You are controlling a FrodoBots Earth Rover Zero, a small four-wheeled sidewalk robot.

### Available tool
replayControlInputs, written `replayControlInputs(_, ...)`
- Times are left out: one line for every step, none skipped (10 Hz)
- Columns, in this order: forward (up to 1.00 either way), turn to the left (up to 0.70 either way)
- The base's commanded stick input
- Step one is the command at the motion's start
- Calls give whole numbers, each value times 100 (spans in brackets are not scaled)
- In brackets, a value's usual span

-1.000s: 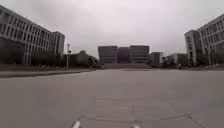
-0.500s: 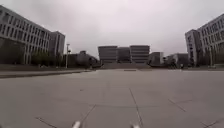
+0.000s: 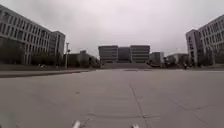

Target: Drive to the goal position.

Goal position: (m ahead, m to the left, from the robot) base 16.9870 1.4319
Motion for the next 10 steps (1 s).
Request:
replayControlInputs(70,0)
replayControlInputs(70,0)
replayControlInputs(70,0)
replayControlInputs(70,0)
replayControlInputs(70,0)
replayControlInputs(70,0)
replayControlInputs(70,0)
replayControlInputs(70,0)
replayControlInputs(70,0)
replayControlInputs(70,0)
